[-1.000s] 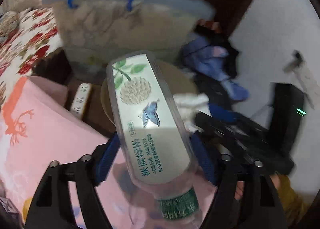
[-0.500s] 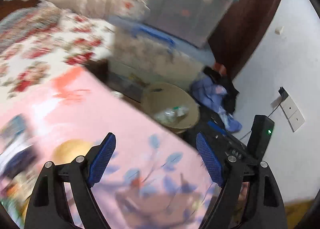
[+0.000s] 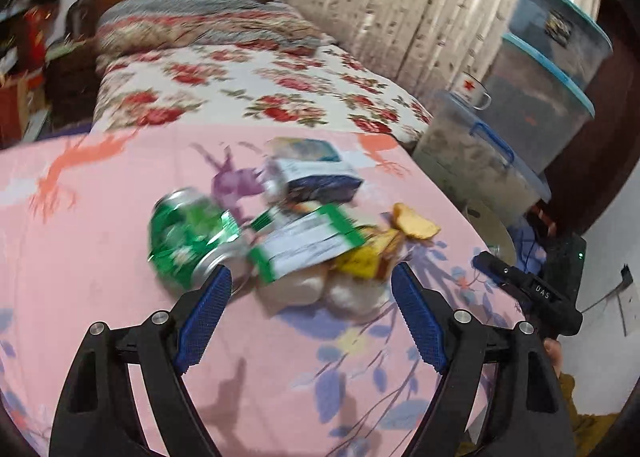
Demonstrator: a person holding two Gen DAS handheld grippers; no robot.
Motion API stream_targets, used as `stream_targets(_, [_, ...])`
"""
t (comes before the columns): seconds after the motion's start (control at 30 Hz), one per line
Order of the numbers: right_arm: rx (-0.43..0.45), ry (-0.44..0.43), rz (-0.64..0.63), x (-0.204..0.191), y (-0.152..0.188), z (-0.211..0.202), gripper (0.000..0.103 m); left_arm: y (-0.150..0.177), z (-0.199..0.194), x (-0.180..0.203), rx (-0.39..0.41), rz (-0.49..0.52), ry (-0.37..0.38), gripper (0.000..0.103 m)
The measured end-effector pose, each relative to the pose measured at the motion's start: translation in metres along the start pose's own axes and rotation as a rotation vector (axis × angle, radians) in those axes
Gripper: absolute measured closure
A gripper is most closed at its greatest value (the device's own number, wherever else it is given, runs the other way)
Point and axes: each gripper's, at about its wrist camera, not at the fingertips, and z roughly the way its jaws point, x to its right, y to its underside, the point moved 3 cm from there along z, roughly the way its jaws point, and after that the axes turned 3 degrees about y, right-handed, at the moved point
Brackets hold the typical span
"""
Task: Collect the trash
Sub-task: 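Move both open grippers back over the table trash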
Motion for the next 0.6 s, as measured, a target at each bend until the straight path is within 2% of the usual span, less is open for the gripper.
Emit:
stream_targets(0.13, [-0.018, 0.038, -0.098, -0.041, 0.007, 0.024, 0.053, 0.010, -0.008, -0.015, 0.013, -0.006, -0.004, 0.025])
stream_targets(0.3, [-0.062, 0.014, -0.129, -0.069, 0.011, 0.041, 0.051, 0.012, -0.016, -0.026, 0.060, 0.039, -0.030, 0.025])
stream_targets(0.37, [-0.077, 0.011, -0.121, -0.070, 0.011, 0.046, 0.048, 0.012, -0.013, -0.024, 0.063, 0.085, -0.048, 0.024])
stream_targets(0.47, [-0.102, -0.010, -0.065, -0.066, 0.015, 0.054, 0.048, 0.012, 0.002, -0.011, 0.038, 0.195, -0.093, 0.024])
stream_targets(0.6, [-0.110, -0.018, 0.009, -0.058, 0.021, 0.058, 0.048, 0.012, 0.034, 0.014, -0.017, 0.377, -0.149, 0.025])
